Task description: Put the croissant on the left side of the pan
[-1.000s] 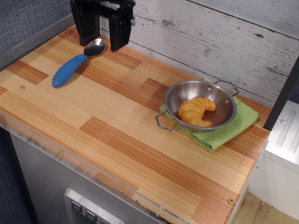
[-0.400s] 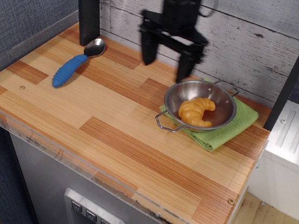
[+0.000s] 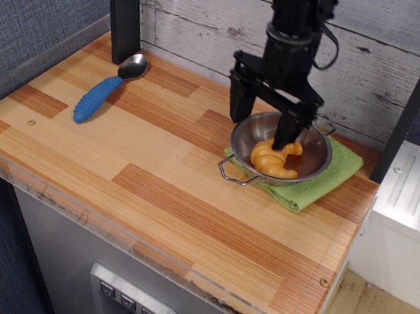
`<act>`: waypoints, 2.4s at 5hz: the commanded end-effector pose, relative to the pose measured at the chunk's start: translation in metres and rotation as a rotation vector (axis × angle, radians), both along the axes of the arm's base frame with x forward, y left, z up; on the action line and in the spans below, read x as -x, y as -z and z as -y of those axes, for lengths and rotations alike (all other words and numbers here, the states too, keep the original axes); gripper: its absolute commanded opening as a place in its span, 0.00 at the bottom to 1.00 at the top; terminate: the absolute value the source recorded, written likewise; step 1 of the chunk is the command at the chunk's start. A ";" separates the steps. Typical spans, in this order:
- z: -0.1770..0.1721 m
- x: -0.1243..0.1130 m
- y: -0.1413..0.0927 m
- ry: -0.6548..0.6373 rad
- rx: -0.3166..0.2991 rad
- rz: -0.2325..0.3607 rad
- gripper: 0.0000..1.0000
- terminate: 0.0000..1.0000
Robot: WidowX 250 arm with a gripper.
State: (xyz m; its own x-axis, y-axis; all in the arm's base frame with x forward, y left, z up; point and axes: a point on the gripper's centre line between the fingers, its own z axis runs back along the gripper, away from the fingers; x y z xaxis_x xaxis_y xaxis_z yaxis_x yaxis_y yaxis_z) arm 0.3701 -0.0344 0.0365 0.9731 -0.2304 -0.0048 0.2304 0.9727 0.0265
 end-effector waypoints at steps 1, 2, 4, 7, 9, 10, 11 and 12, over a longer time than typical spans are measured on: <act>0.012 -0.002 -0.006 0.064 -0.038 0.050 1.00 0.00; 0.008 -0.001 -0.025 0.057 -0.031 0.100 1.00 0.00; 0.011 0.005 -0.043 0.085 -0.052 0.115 1.00 0.00; 0.027 0.013 -0.025 0.133 -0.077 0.067 1.00 0.00; 0.017 0.016 0.005 0.118 -0.093 0.008 1.00 0.00; 0.013 0.015 0.019 0.112 -0.107 -0.020 1.00 0.00; 0.010 0.015 0.022 0.088 -0.087 0.003 0.00 0.00; 0.005 0.011 0.012 0.077 -0.057 0.018 0.00 0.00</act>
